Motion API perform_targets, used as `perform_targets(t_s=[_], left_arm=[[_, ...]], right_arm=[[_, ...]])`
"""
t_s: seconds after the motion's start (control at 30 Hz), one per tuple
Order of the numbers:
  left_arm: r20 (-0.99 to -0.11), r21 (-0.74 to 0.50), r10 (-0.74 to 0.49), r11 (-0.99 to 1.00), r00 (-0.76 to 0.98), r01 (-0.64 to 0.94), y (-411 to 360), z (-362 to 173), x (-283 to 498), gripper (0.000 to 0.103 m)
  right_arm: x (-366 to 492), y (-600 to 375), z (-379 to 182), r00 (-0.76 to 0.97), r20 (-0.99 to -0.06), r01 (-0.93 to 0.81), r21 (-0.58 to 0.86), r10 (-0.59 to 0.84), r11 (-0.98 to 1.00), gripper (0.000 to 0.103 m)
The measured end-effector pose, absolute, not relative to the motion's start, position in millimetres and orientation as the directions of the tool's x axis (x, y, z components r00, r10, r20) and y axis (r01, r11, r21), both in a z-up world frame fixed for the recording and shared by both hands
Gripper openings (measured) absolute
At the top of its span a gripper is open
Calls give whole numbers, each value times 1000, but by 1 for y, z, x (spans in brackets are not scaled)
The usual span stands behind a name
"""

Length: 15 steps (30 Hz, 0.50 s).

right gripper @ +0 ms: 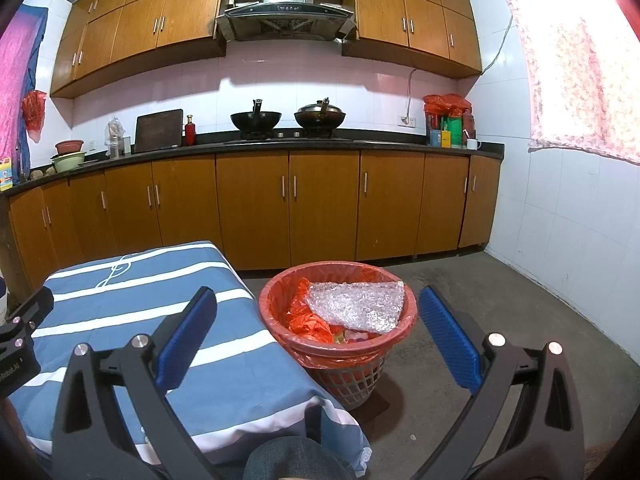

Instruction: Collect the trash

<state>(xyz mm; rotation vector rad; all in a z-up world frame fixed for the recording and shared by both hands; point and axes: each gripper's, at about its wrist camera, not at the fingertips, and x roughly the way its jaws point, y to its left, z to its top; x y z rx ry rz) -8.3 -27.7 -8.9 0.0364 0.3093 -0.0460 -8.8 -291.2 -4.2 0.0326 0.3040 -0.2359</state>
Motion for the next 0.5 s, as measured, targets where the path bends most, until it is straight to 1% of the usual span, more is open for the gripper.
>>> perform_targets(t_s=[0.5], left_arm=[[-306,28,-41,998,951,52,-27,-9,-8,101]], right_arm=[[-8,-291,-5,926,-302,235,-4,-225,972,99]])
